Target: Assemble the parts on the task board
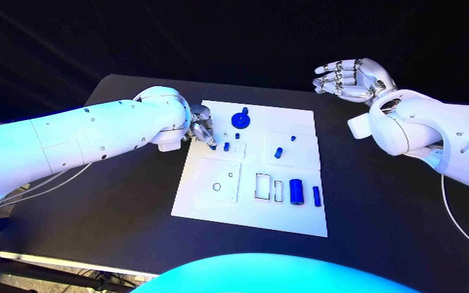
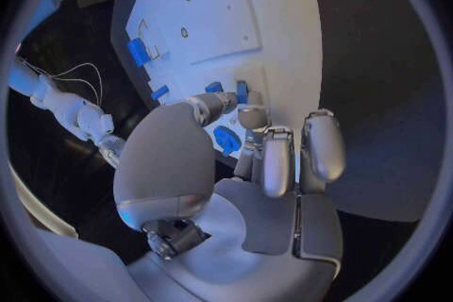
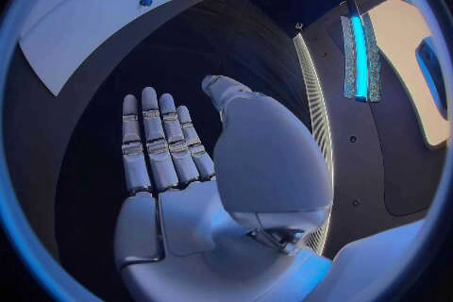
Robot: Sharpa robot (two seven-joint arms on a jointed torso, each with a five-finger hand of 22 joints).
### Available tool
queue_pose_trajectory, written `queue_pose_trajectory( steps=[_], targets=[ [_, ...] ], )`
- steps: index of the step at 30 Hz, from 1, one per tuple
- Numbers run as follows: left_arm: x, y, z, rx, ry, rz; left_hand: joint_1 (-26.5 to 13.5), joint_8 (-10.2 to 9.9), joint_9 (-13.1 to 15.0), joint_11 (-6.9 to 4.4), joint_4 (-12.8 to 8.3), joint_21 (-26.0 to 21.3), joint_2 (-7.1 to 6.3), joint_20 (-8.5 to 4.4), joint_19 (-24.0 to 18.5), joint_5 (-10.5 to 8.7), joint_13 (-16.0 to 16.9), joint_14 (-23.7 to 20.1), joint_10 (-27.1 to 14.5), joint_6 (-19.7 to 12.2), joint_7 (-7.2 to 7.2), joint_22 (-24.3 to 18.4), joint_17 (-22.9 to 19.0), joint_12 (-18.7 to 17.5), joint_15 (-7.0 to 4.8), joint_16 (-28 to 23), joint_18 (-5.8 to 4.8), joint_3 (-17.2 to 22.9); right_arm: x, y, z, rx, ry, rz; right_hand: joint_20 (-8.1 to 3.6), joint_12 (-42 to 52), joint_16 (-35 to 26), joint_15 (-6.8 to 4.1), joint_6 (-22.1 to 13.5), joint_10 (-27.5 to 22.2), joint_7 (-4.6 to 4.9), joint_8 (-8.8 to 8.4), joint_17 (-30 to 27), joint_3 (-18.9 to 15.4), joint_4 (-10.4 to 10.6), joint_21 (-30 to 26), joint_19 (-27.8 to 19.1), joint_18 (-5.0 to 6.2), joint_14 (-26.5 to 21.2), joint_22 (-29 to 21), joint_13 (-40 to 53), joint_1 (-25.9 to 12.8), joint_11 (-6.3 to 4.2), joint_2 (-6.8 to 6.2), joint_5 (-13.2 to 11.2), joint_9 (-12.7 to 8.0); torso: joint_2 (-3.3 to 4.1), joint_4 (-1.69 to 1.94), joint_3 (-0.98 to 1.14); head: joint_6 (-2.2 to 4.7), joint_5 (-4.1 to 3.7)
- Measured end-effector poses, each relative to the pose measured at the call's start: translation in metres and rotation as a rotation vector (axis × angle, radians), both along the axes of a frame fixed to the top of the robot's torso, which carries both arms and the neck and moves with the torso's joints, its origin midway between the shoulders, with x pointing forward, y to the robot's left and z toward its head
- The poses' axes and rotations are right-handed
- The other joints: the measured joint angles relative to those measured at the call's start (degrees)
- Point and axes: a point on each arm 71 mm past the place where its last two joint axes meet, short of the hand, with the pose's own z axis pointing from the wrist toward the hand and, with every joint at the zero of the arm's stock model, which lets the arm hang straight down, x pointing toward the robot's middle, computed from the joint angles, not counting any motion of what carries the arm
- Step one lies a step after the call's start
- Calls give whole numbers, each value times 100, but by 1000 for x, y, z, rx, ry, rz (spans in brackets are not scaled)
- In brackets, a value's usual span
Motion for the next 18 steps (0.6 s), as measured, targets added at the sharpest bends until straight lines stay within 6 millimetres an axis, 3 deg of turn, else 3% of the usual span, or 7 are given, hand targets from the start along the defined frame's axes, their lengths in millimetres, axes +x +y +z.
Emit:
queue_pose_trajectory(
  steps=[15, 18],
  targets=[
    [1, 0, 0, 6, 6, -2, 0, 0, 0, 2, 0, 0, 0, 0, 0, 34, -1, -9, 0, 0, 0, -1, 2, 0, -9, 0, 0, 0, 0, 0, 0, 0, 0, 0, 0, 0, 0, 0, 0, 0, 0, 0, -17, 0, 0, 0, 0, 0, 0, -32, 0, 0, 0, 0, 61, -2, 1, -2, 1, -1, 10],
    [2, 0, -1, 6, 7, -1, -68, 0, 0, 1, 16, 0, 67, 0, 0, 36, 0, -9, 2, 0, 0, -1, 1, 0, -9, 8, 0, 17, 0, 0, 0, 0, 0, 0, 0, 0, 0, 0, 0, 0, 0, 0, -19, 0, 0, 0, 0, 0, 0, -35, 1, 0, 0, 0, 61, -2, 3, -3, 1, -8, 7]
  ],
)
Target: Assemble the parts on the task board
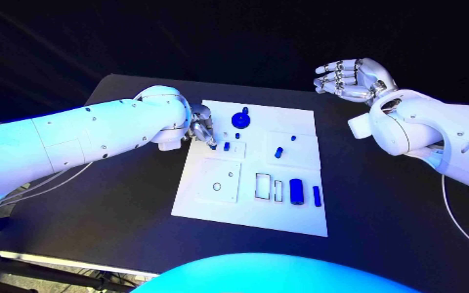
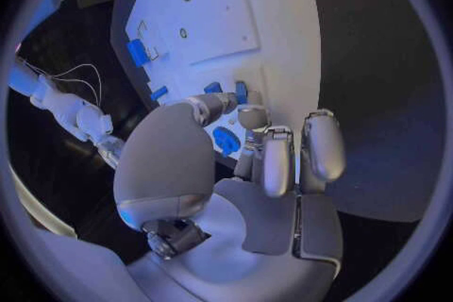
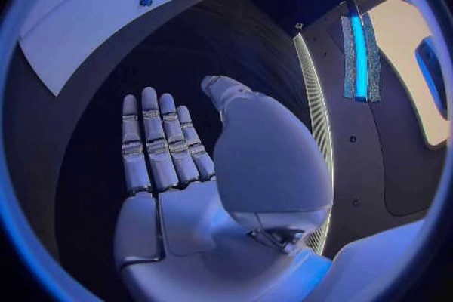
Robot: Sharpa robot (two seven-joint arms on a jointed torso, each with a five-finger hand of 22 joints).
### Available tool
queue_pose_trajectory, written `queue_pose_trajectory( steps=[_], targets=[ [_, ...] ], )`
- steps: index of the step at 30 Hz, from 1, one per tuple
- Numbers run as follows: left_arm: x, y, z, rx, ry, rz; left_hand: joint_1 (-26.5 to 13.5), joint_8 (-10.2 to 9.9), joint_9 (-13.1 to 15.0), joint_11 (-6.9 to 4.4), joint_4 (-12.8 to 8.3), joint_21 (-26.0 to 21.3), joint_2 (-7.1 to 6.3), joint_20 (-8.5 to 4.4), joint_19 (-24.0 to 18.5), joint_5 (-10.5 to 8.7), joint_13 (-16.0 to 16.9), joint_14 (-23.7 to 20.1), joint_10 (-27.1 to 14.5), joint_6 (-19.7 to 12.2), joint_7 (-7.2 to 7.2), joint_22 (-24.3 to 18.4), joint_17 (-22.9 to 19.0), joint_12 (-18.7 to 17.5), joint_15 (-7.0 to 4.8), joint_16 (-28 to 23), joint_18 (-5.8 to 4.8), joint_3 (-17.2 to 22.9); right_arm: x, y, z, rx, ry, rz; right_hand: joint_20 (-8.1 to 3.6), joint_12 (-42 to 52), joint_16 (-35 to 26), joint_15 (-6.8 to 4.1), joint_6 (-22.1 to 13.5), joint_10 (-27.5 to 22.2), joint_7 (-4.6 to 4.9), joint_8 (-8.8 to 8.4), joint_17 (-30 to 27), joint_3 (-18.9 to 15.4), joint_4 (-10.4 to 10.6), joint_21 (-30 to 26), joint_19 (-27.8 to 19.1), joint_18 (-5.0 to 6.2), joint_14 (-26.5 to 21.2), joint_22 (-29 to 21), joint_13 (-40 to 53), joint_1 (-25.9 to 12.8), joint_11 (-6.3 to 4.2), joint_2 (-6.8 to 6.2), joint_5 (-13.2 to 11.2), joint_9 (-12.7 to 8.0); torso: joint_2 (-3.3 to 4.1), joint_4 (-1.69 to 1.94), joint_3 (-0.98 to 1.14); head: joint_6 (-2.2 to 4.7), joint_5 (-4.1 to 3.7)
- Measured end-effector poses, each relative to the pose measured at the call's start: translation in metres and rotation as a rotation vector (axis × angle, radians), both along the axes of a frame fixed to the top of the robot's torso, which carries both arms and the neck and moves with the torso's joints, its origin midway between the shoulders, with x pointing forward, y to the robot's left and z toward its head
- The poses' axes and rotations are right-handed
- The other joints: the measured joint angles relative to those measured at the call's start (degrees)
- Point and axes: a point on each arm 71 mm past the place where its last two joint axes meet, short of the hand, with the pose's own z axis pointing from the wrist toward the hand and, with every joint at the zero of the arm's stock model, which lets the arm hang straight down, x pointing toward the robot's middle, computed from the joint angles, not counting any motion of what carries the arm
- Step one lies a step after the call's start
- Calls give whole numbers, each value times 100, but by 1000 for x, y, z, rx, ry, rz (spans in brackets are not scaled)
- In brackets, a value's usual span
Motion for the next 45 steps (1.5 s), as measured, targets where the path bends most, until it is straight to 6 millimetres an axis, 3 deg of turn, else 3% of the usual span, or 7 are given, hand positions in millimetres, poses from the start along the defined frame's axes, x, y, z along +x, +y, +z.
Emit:
queue_pose_trajectory(
  steps=[9, 18, 21, 23, 25, 29, 45],
  targets=[
    [1, 0, 0, 3, 6, 1, -214, 66, 4, -21, -12, 0, 28, 0, 0, -55, 8, 13, 40, -19, -20, -1, 0, 23, -12, 14, 0, -10, 0, -1, 0, 0, 1, -1, 0, 0, 0, 0, 0, 0, 0, 0, -8, 24, -24, 0, 0, 0, 0, -12, 0, 0, 0, 0, 33, -5, 3, -4, -4, -22, -18],
    [2, 0, -1, 2, 14, 3, -445, 66, 92, -63, -322, 0, -8, -21, 21, -88, 67, 22, 101, 16, -54, 29, -1, 85, -21, 38, 0, 8, 0, 0, 0, 0, 2, -1, 0, -22, 0, 0, 0, 0, 0, 0, -13, 24, -24, 0, 0, 0, 0, -19, 0, 0, 0, 0, 33, -4, 2, -1, -2, -39, -24],
    [1, -1, -1, 1, 18, 2, -491, 59, 746, -63, -224, 0, 7, -41, 41, -113, 76, 21, 102, 41, -79, 39, -1, 85, -21, 38, 0, -145, 0, 0, 0, 0, 3, 0, 0, -22, 0, 0, 0, 0, 0, 0, -16, 24, -24, 0, 0, 0, 0, -27, 0, 0, 0, 0, 33, -5, 1, -1, -2, -40, -24],
    [1, -2, -2, 0, 22, 0, -496, 31, 1626, -64, -181, 0, 11, -41, 41, -122, 82, 1, 103, 65, -103, 45, -1, 107, -42, 37, 0, -219, 0, 0, 0, 0, 3, 0, 0, -22, 0, 0, 0, 0, 0, 0, -16, 24, -24, 0, 0, 0, 0, -27, 0, 0, 0, 0, 33, -5, 1, -1, -2, -40, -24],
    [1, -2, -2, -1, 25, 0, -561, 32, 1870, -84, -126, 0, 43, -41, 41, -123, 90, 1, 124, 149, -187, 49, -1, 107, -42, 40, 1, -310, 0, 0, 0, 0, 4, 1, 0, -22, 0, 0, 0, 0, 0, 0, -16, 24, -24, 0, 0, 0, 0, -27, 0, 0, 0, 0, 33, -5, 0, -1, -2, -40, -24],
    [1, 0, -3, 2, 27, 3, -635, 6, 1905, -82, 34, 0, 59, -41, 41, -155, 102, 1, 119, 327, -362, 63, -1, 134, -42, 59, 0, -622, 0, 0, 0, 0, 5, 2, 0, -22, 0, 0, 0, 0, 0, 0, -17, 24, -24, 0, 0, 0, 0, -28, 0, 0, 0, 0, 33, -4, -1, -1, -2, -44, -30],
    [4, 3, -4, 5, 28, 14, -694, -57, 1960, -82, 498, 0, 90, -62, 62, -176, 114, 21, 118, 357, -348, 77, -2, 151, -62, 59, 0, -1260, 0, 0, 0, 1, 6, 4, 0, -22, 0, 0, 0, 0, 0, 0, -27, 41, -40, 0, 0, 0, 0, -41, 0, 0, 0, 0, 33, -9, -1, -1, -2, -20, -32]
  ],
)
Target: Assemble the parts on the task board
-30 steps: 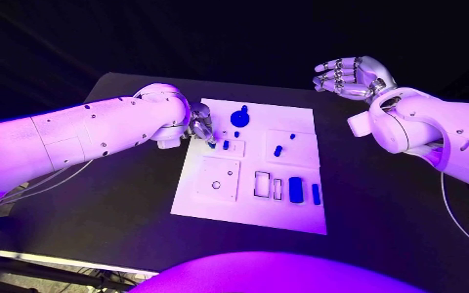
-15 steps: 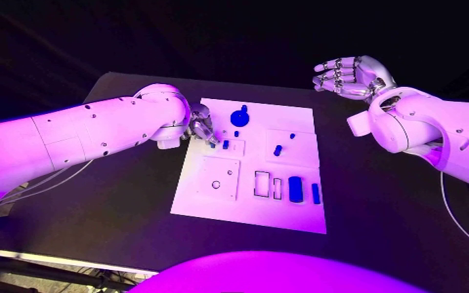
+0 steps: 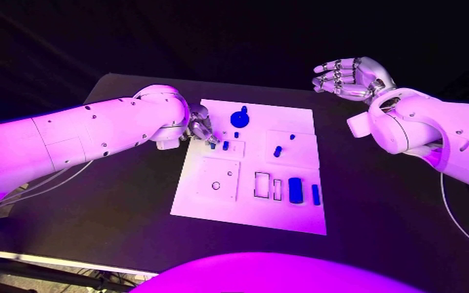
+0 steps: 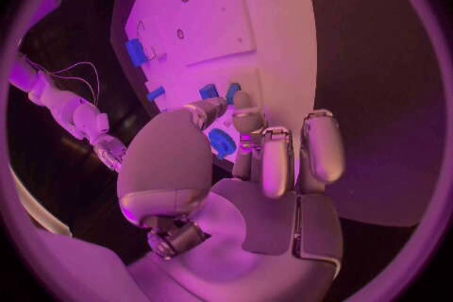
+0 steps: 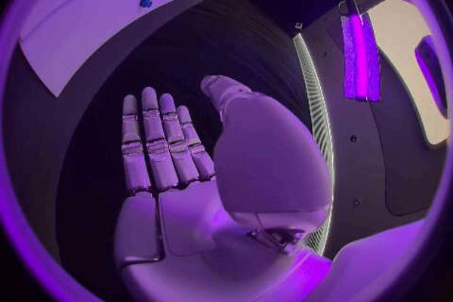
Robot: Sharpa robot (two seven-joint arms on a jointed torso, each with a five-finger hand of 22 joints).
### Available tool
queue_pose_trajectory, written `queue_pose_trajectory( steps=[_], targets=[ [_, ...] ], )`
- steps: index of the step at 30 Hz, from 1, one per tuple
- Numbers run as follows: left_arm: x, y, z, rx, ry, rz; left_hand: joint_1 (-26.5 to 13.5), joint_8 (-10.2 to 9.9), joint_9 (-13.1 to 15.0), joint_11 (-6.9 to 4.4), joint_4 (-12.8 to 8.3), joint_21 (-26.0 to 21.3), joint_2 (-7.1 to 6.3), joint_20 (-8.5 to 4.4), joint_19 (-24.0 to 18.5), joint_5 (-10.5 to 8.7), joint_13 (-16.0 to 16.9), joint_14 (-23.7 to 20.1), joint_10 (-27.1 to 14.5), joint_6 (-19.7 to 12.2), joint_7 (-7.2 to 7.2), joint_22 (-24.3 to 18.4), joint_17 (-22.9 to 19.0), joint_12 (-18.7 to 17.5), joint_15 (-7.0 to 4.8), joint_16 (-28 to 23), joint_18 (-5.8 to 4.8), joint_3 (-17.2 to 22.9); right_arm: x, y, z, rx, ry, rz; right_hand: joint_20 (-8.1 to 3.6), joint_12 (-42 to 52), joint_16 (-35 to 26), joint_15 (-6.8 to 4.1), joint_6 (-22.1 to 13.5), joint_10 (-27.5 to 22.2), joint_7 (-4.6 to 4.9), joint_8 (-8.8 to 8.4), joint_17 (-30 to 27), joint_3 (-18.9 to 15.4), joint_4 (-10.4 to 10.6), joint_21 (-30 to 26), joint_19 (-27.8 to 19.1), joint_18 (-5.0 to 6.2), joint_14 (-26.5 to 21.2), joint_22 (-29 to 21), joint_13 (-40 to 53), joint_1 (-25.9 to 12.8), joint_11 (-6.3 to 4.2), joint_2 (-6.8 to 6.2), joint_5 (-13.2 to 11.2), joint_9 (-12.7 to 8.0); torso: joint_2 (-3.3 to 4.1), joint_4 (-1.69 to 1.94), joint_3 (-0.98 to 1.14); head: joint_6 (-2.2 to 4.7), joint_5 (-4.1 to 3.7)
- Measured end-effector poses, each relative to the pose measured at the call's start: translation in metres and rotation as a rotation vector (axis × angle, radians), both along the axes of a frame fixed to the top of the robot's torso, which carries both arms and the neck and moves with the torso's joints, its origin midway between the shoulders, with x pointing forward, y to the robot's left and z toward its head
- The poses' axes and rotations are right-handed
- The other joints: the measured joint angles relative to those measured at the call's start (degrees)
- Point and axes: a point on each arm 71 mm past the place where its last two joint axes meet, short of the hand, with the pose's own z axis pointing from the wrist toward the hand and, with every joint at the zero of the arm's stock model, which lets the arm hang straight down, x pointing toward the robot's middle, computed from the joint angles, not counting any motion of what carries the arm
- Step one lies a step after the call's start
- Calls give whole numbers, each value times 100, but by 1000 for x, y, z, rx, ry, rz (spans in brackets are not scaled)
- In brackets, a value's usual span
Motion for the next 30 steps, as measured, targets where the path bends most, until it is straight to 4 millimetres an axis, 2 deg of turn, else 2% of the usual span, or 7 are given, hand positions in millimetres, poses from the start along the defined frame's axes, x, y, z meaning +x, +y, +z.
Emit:
queue_pose_trajectory(
  steps=[11, 13, 16, 19, 23, 26, 30],
  targets=[
    [1, 4, 0, 4, -2, 8, -52, -19, 30, 0, 100, 0, -48, 0, 0, -40, 15, 0, 0, 17, 17, 14, 0, 28, 0, 22, 0, -314, 0, 0, 0, 0, 1, 0, 21, 0, -23, 0, 0, -21, 0, -23, -6, -16, -16, 0, -21, 0, 0, -12, 0, 0, 21, 0, 0, 0, -1, 0, -3, 9, -12],
    [1, 4, 0, 4, -2, 9, -131, -51, 39, 0, 102, 0, -36, 0, 0, -205, 18, 0, 0, 17, 17, 16, -1, 28, 0, 22, 0, -441, 0, 0, 0, 0, 1, 0, 21, 0, -23, 0, 0, -21, 0, -23, -6, -16, -16, 0, -21, 0, 0, -17, 0, 0, 21, 0, 0, 0, -1, -1, -5, 10, -13],
    [1, 4, 0, 2, -2, 9, -189, -98, 60, 0, 109, 0, 22, 0, 0, -748, 21, 0, 0, 38, 37, 28, 0, 54, 0, 22, 0, -717, 0, 0, 0, 0, 1, 1, 7, 0, -23, 0, 0, -21, 0, -23, -7, -16, -16, 0, -34, 0, 0, -19, 0, 0, 21, 0, 0, -5, 0, -1, -6, 10, -13],
    [1, 4, 1, -6, -3, 11, -243, -133, 79, 0, 119, 0, 76, 0, 0, -1169, 21, 0, 0, 38, 37, 28, -1, 54, 0, 22, 0, -975, 0, 0, 0, 0, 1, 1, 0, 0, -23, 0, 0, -21, 0, -23, -12, -17, -16, 0, -42, 0, 0, -31, 0, 0, 21, 0, 0, -5, 3, -2, -6, 10, -13],
    [1, 7, 4, -31, -10, 30, -362, -167, 101, 35, 125, 0, 151, 0, 0, -1226, -42, 0, -51, 38, 37, -6, -1, 54, 0, 22, 0, -1284, 0, 0, 0, 1, 1, 2, -1, 0, -23, 0, 0, -21, 0, -23, -15, -17, -16, 0, -41, 0, 0, -36, 0, 0, 21, 0, 0, -5, 3, -1, -6, 16, -16],
    [2, 11, 9, -68, -23, 61, -384, -257, 110, 77, 124, -182, 220, 14, -202, -1226, -302, 0, -275, -88, 111, -273, -1, -142, 1, -116, 0, -1539, 0, 0, 0, 1, 1, 2, -1, 0, -23, 0, 0, -21, 0, -23, -18, -17, -16, 0, -41, 0, 0, -36, 0, 0, 21, 0, 0, -5, 2, -1, -5, 22, -24],
    [4, 16, 19, -137, -55, 106, -187, -501, 67, 218, 120, -449, 416, 136, -471, -1226, -755, -10, -696, -407, 274, -651, -1, -473, 134, -264, 0, -1952, 1, 0, 0, 0, 1, 1, -1, 0, -23, 0, 0, -21, 0, -23, -17, -17, -16, 0, -41, 1, 0, -41, 0, -1, 21, 1, 0, -5, -2, -1, -1, 34, -31]
  ],
)
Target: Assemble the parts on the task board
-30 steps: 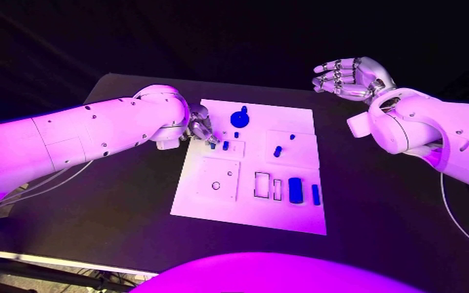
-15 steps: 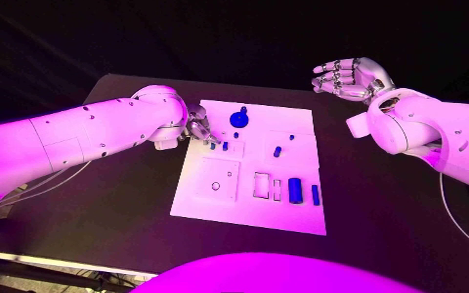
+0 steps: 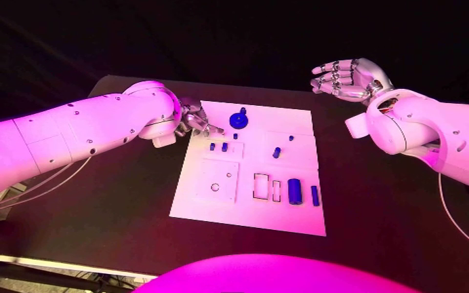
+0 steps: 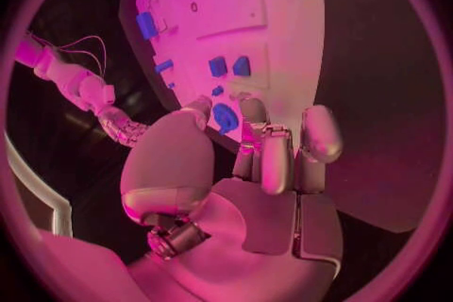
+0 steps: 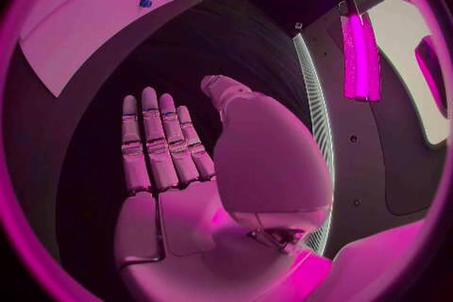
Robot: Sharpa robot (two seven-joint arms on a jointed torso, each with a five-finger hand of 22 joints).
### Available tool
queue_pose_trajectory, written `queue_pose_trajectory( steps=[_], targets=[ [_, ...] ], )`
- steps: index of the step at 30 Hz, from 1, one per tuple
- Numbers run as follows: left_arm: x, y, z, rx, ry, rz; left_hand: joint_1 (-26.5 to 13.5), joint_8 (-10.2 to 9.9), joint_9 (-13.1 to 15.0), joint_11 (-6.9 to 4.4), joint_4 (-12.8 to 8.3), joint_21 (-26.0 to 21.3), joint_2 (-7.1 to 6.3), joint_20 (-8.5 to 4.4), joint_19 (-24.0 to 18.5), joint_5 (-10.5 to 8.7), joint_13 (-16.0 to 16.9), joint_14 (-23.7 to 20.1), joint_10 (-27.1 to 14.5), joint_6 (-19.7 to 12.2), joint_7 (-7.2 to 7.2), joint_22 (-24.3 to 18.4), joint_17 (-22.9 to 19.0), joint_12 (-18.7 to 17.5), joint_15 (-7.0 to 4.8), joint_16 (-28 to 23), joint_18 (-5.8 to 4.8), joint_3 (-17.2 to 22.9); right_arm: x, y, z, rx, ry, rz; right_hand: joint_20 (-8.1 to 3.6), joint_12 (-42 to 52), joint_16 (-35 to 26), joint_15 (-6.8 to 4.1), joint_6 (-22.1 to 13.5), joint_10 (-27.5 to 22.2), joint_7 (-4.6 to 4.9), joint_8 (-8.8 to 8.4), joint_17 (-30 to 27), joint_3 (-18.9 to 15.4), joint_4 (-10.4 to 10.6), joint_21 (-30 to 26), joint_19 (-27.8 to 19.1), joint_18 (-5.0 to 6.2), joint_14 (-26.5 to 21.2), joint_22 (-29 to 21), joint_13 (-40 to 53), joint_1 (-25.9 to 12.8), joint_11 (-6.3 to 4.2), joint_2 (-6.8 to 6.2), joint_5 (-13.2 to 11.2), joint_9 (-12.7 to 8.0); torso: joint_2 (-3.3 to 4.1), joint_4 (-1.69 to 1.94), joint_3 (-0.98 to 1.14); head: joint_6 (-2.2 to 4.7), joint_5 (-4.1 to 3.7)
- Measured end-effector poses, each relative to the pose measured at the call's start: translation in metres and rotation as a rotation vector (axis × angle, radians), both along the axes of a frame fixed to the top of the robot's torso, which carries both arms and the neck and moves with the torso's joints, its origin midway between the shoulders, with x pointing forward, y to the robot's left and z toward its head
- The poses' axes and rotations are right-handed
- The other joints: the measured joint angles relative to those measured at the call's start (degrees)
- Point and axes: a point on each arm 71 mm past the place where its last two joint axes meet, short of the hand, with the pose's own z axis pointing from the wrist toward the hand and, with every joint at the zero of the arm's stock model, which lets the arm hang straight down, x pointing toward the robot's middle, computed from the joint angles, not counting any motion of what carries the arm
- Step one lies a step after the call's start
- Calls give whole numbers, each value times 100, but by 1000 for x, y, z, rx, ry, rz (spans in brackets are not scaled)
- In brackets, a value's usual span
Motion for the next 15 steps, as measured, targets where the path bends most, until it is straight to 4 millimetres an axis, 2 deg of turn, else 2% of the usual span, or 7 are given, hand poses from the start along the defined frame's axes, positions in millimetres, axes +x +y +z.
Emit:
queue_pose_trajectory(
  steps=[3, 4, 6, 8, 9, 12, 15],
  targets=[
    [0, 2, 5, -46, -26, 17, 295, -219, -106, 152, -10, -406, 140, 89, -478, 0, -471, -20, -526, -309, 161, -585, -250, -371, 141, -288, 109, -181, 0, 0, 0, 0, 0, -1, 0, 0, 0, 0, 0, 0, 0, 0, 0, 0, 0, 0, 0, -1, 0, 0, 0, -23, 0, 23, 0, 0, -1, -1, 2, 17, -3],
    [1, 2, 7, -68, -39, 19, 571, -372, -202, 280, -8, -791, 182, 177, -902, 0, -591, -214, -837, -543, 290, -1099, -721, -522, 269, -575, 235, -211, 0, 0, 0, 0, 0, -1, 0, 0, 0, 0, 0, 0, 0, 0, 0, 0, 0, 0, 0, 0, 0, -7, 0, -23, 0, 22, 0, 0, -1, 0, 4, 24, -5],
    [0, -1, 10, -104, -59, 14, 938, -554, -374, 431, -10, -1176, 208, 300, -1304, 0, -721, -465, -1166, -804, 455, -1566, -1153, -667, 403, -825, 273, -212, 0, -1, 0, 0, 0, -2, 0, 0, 0, 0, 0, 0, 0, 0, -5, 0, 0, 0, 0, 0, 0, -7, 0, -22, 0, 22, 0, 0, -1, 1, 5, 31, -8],
    [0, -5, 12, -148, -85, -6, 1515, -774, -646, 588, -9, -1699, 243, 439, -1831, 0, -930, -875, -1579, -1101, 625, -2181, -1737, -903, 546, -1151, 454, -121, 0, -1, 0, 0, 0, -2, 21, 0, 0, 10, 0, 0, 0, 0, -12, 0, 0, 0, -21, -1, 10, -20, 0, -23, 0, 22, 0, -5, 1, -1, 5, 43, -15],
    [0, -7, 14, -167, -99, -18, 1791, -855, -762, 632, -13, -1852, 240, 492, -1963, 0, -1032, -1047, -1748, -1199, 663, -2329, -1963, -1018, 589, -1279, 452, -6, 0, -1, 0, 0, 0, -2, 21, 0, 0, 21, 0, 0, 0, 0, -12, 0, 0, 0, -21, -1, 21, -28, 0, -22, 0, 22, 10, -6, 2, -2, 4, 47, -16],
    [-1, -16, 17, -222, -153, -70, 2586, -1063, -1170, 719, -38, -2090, 37, 586, -2140, 0, -1410, -1493, -2086, -1340, 742, -2494, -2505, -1378, 662, -1540, 451, 576, 0, 0, 0, 0, 0, -1, 21, 0, 0, 21, 0, 0, 0, 0, -30, 29, -29, 0, -20, 0, 21, -57, 0, -23, 0, 23, 23, -10, 7, -3, 2, 50, -26],
    [-3, -27, 18, -257, -218, -139, 2877, -1096, -1536, 764, -51, -2180, -302, 644, -2235, 0, -1815, -1895, -2190, -1343, 738, -2520, -2989, -1685, 705, -1713, 451, 1253, 0, -1, 0, 0, -1, -1, 21, 0, 0, 21, 5, 0, -1, 0, -61, 102, -102, 0, -20, -1, 21, -110, 0, -19, 0, 26, 23, -13, 8, -3, -2, 51, -38]
  ],
)
